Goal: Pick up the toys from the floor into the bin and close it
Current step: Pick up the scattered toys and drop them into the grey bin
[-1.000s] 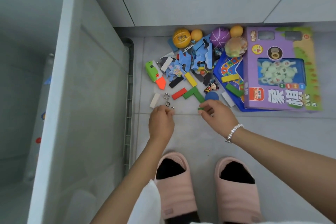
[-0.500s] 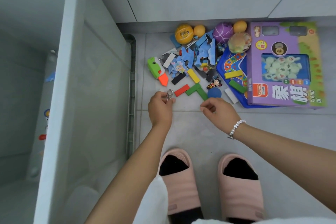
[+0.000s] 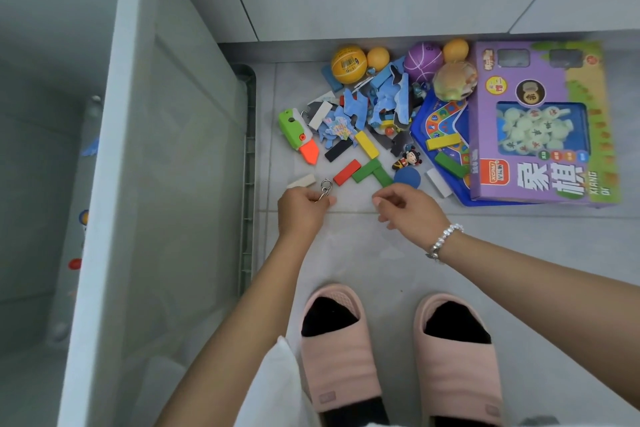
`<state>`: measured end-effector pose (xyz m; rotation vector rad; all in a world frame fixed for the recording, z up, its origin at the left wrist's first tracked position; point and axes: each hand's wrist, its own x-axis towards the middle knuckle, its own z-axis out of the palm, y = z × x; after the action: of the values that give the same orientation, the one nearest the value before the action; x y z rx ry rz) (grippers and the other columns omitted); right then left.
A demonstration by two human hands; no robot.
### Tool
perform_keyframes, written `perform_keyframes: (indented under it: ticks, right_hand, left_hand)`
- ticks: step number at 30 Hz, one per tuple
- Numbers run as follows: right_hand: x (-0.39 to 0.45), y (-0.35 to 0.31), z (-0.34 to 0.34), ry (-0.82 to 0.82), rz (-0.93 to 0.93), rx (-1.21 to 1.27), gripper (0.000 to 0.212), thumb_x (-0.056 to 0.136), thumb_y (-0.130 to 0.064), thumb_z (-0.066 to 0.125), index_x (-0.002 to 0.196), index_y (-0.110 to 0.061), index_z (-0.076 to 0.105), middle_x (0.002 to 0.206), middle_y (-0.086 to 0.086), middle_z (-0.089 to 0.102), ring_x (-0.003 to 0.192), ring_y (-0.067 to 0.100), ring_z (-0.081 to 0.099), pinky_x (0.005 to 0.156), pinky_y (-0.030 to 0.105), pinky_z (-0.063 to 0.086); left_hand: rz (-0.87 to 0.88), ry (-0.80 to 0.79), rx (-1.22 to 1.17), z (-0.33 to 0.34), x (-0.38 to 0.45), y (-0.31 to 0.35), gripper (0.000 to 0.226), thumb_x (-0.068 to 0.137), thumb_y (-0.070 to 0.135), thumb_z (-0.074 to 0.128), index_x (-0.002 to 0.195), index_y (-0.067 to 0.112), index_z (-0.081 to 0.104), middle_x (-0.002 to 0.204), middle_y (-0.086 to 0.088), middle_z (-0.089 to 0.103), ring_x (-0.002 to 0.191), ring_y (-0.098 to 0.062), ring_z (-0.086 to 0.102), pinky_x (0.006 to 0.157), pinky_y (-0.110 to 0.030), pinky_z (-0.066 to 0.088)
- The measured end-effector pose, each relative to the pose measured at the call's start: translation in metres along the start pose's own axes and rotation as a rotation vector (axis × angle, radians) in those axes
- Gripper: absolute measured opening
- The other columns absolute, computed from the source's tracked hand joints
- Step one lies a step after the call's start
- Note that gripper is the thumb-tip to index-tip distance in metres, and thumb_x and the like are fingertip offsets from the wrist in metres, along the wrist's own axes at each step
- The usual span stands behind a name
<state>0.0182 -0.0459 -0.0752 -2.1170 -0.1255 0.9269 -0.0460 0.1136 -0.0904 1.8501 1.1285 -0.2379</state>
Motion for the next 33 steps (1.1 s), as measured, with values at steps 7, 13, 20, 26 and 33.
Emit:
perform_keyframes:
  ticks: [7, 13, 20, 26, 33]
  right_hand:
    - [0.003, -0.026, 0.008, -0.358, 0.441, 0.920, 0.039, 0.100, -0.036, 0.033, 0.108, -0.008, 0.059, 0.097, 0.010, 0.067, 0.086, 0.022, 0.065, 0.082, 0.040, 0.053]
    - [0.012, -0.027, 0.011, -0.292, 0.513, 1.041, 0.035, 0.100, -0.029, 0.034, 0.089, -0.008, 0.059, 0.084, 0.008, 0.062, 0.075, 0.020, 0.060, 0.064, 0.029, 0.055]
    - [0.021, -0.033, 0.013, -0.234, 0.492, 0.910, 0.034, 0.101, -0.026, 0.034, 0.091, -0.006, 0.060, 0.079, 0.008, 0.059, 0.070, 0.018, 0.058, 0.067, 0.030, 0.051]
    - [0.020, -0.031, 0.014, -0.143, 0.464, 0.883, 0.030, 0.099, -0.028, 0.039, 0.093, -0.006, 0.059, 0.085, 0.010, 0.062, 0.076, 0.021, 0.059, 0.074, 0.033, 0.051]
    - [0.017, -0.034, -0.002, -0.102, 0.521, 1.116, 0.036, 0.099, -0.032, 0.038, 0.111, -0.004, 0.057, 0.086, 0.008, 0.060, 0.076, 0.019, 0.059, 0.063, 0.031, 0.051]
  left_hand:
    - [0.161, -0.226, -0.042, -0.003, -0.038, 0.027, 0.012, 0.073, 0.014, 0.078, 0.078, 0.011, 0.068, 0.065, 0.006, 0.062, 0.055, -0.003, 0.054, 0.054, -0.015, 0.044]
    - [0.237, -0.028, -0.186, -0.007, -0.034, 0.025, 0.007, 0.078, 0.017, 0.074, 0.080, 0.010, 0.073, 0.074, 0.005, 0.070, 0.064, -0.004, 0.064, 0.062, -0.012, 0.046]
    - [0.305, 0.251, 0.271, -0.003, 0.008, -0.020, 0.031, 0.082, 0.014, 0.068, 0.113, 0.014, 0.066, 0.114, -0.008, 0.058, 0.111, -0.028, 0.048, 0.097, -0.031, 0.036]
    - [0.301, 0.062, -0.170, 0.010, -0.013, 0.008, 0.015, 0.083, 0.013, 0.069, 0.097, 0.015, 0.067, 0.092, 0.001, 0.065, 0.075, 0.000, 0.057, 0.068, -0.007, 0.042]
    - [0.265, -0.017, -0.388, 0.018, -0.021, 0.038, 0.002, 0.082, 0.018, 0.071, 0.084, 0.017, 0.071, 0.079, 0.008, 0.069, 0.071, 0.001, 0.061, 0.070, -0.014, 0.048]
